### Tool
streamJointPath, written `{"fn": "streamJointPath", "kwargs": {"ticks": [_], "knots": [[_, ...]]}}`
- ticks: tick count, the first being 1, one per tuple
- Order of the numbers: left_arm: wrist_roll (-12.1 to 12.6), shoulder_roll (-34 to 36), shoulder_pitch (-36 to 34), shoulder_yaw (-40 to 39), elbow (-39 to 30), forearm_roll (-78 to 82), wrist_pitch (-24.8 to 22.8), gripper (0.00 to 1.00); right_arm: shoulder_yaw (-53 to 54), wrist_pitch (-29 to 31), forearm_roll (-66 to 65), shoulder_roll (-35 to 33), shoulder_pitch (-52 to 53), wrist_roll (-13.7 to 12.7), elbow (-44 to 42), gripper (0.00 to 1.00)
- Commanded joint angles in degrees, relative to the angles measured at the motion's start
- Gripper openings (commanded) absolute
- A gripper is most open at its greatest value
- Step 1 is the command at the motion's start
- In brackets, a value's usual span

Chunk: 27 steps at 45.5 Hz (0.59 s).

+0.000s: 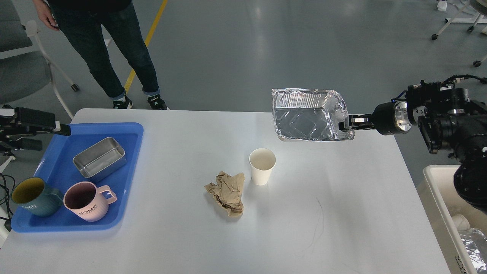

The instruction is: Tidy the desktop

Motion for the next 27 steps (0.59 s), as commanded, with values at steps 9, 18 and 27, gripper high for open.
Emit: {"fn": "streamJointPath", "kwargs": {"ticks": [9, 18, 27], "knots": [[2.9, -22.3, -2.1, 0.4, 16.1, -0.2, 0.1, 0.98, -0.2, 0.1, -0.1, -0.2, -0.4, -0.1, 0.0, 0.00], [3.3, -35.8, -1.5, 1.1, 26.0, 0.0, 2.7, 0.98, -0.5, 0.3, -0.8, -0.3, -0.5, -0.1, 0.1, 0.00], [3.2, -46.8, -1.3, 1.7, 35.0, -0.1, 4.0, 0.98, -0.8, 0.3, -1.4, -0.2, -2.0, -0.6, 0.1, 0.00]]}}
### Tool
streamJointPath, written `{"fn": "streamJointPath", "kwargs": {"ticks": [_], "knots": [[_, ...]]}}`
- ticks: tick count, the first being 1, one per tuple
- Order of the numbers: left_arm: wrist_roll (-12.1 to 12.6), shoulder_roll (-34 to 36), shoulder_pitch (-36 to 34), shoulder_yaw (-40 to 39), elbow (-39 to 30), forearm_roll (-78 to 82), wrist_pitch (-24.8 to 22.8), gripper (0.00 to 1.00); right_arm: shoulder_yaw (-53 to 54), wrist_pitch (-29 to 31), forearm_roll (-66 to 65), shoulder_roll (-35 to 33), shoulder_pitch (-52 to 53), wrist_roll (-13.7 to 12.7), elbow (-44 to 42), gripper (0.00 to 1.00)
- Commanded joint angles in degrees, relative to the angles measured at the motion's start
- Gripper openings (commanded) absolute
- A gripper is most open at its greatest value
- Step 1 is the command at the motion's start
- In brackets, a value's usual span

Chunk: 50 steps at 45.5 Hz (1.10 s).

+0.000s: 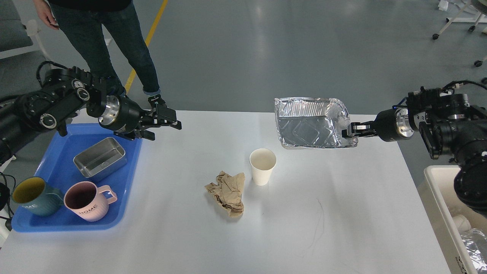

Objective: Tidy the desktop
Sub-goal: 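Reach the left gripper toward the white paper cup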

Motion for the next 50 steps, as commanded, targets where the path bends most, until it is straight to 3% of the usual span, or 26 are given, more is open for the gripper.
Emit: {"fn": "streamJointPath", "kwargs": {"ticks": [1, 10, 21, 29, 40, 50], "knots": [[-0.2, -6.8, 0.1, 0.2, 5.7, -0.1, 0.9, 0.98, -0.2, 0.0, -0.5, 0.1, -0.8, -0.5, 0.0, 0.00], [-0.2, -12.1, 0.9, 0.2, 7.8, -1.0, 2.4, 0.98, -0.2, -0.1, -1.1, 0.1, -3.0, -0.7, -0.3, 0.00], [-0.4, -13.8, 2.6, 0.0, 8.1, -1.1, 4.5, 0.98, -0.2, -0.1, -1.1, 0.0, -4.5, -0.7, -1.0, 0.00], [-0.8, -18.9, 3.6, -0.1, 13.5, -1.2, 10.5, 0.98, -0.2, -0.2, -1.1, 0.0, -4.9, -0.7, -1.1, 0.00], [0.7, -23.1, 5.1, 0.0, 16.6, -1.1, 10.9, 0.98, -0.2, -0.1, -1.1, 0.1, -4.7, -0.7, -1.1, 0.00], [0.6, -25.7, 5.1, 0.1, 17.4, -2.6, 11.5, 0.98, -0.2, -0.1, -0.9, 0.1, -4.4, -0.7, -1.1, 0.00]]}}
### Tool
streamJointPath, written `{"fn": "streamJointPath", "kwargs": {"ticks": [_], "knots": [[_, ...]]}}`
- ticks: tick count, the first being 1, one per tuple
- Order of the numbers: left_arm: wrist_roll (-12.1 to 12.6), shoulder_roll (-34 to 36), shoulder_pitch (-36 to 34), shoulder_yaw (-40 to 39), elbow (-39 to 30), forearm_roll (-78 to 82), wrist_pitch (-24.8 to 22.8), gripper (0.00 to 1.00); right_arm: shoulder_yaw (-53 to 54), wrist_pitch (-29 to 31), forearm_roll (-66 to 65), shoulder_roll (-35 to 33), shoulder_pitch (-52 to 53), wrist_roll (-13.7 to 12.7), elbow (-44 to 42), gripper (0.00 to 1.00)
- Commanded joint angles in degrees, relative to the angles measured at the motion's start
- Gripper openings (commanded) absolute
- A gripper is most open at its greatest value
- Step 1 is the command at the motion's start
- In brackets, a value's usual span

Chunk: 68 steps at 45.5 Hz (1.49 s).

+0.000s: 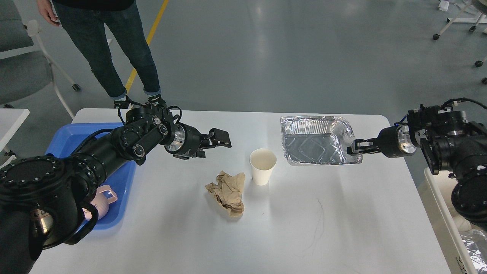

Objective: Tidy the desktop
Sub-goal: 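Reach the left gripper toward the white paper cup, then close the left gripper on the paper cup's side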

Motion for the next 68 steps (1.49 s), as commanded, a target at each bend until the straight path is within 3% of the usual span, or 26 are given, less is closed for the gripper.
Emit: {"fn": "streamJointPath", "kwargs": {"ticks": [1, 19, 56, 68], "knots": [[-0.2, -1.2, 0.0, 0.1, 0.1, -0.9, 0.7, 0.98, 0.0, -0.1, 0.2, 0.0, 0.1, 0.0, 0.0, 0.00], [0.0, -5.9, 0.0, 2.9, 0.1, -0.7, 3.9, 0.98, 0.0, -0.1, 0.3, -0.1, 0.1, 0.1, 0.0, 0.00], [-1.0, -7.2, 4.3, 3.7, 0.1, -0.9, 10.3, 0.97, 0.0, -0.5, 0.8, 0.2, -0.7, 0.1, -1.1, 0.00], [-1.0, -7.2, 4.7, 3.9, 0.1, -0.6, 10.3, 0.84, 0.0, -0.6, 1.0, 0.3, -0.8, 0.1, -1.1, 0.00]]}}
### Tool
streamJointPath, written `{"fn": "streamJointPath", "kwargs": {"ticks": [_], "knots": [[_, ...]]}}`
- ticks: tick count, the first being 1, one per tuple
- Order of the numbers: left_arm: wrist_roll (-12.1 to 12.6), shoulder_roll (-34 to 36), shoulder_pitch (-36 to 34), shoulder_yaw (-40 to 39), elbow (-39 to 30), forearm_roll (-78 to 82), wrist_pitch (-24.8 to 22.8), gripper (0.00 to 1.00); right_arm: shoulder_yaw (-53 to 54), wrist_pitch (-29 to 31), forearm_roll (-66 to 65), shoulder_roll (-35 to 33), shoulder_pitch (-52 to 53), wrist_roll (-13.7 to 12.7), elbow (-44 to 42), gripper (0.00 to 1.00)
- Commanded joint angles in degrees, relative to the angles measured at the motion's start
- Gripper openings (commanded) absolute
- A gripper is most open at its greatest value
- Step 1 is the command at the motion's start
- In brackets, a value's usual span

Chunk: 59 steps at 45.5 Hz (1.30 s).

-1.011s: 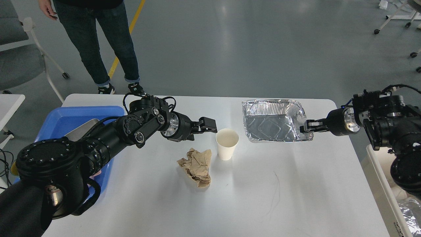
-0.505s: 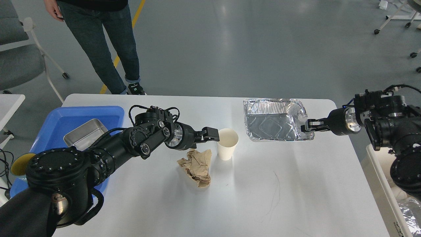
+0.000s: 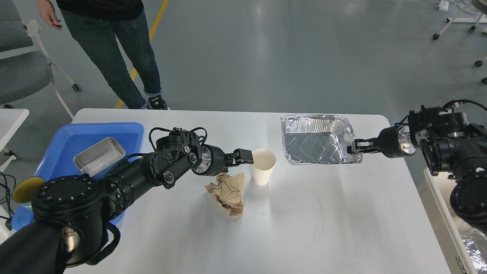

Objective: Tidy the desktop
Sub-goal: 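Close the left gripper on the paper cup's side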

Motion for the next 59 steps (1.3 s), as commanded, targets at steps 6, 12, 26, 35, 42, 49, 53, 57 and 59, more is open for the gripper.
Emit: {"fn": "streamJointPath", "kwargs": {"ticks": [6, 12, 26, 35, 42, 49, 53, 57, 59], "knots": [[0.0, 0.0, 0.1, 2.0, 0.0, 0.0, -0.2, 0.77, 0.1, 0.0, 0.0, 0.0, 0.1, 0.0, 0.0, 0.00], [0.0, 0.0, 0.1, 3.3, 0.0, 0.0, -0.3, 0.70, 0.0, 0.0, 0.1, -0.1, 0.0, 0.0, -0.2, 0.00], [-0.2, 0.4, -0.4, 2.9, 0.0, -0.1, -1.0, 0.81, 0.0, 0.0, 0.1, -0.3, -0.3, 0.1, -0.6, 0.00], [-1.7, 0.9, -2.2, 2.3, 0.0, -0.3, -2.8, 0.97, 0.1, 0.0, 0.1, -0.3, -0.3, 0.1, -0.9, 0.00], [-1.1, 0.4, -3.2, 3.3, 0.1, -2.3, -3.2, 0.97, 0.1, 0.0, 0.1, -0.3, -0.3, 0.1, -0.9, 0.00], [-1.0, -1.8, -1.6, 4.5, 3.2, -1.8, 7.0, 0.97, 0.2, 0.0, 0.2, -0.3, -0.2, 0.1, -0.9, 0.00], [-1.5, -1.8, -0.8, 7.0, 3.2, -2.7, 10.1, 0.97, 0.2, 0.1, 0.2, -0.3, -0.2, 0.1, -0.9, 0.00], [-1.5, -1.8, -0.4, 7.7, 3.2, -2.7, 11.1, 0.97, 0.2, 0.1, 0.2, -0.3, -0.2, 0.1, -0.9, 0.00], [-1.5, -1.8, -0.2, 7.7, 3.2, -2.7, 11.2, 0.97, 0.2, 0.1, 0.2, -0.3, -0.2, 0.1, -0.9, 0.00]]}}
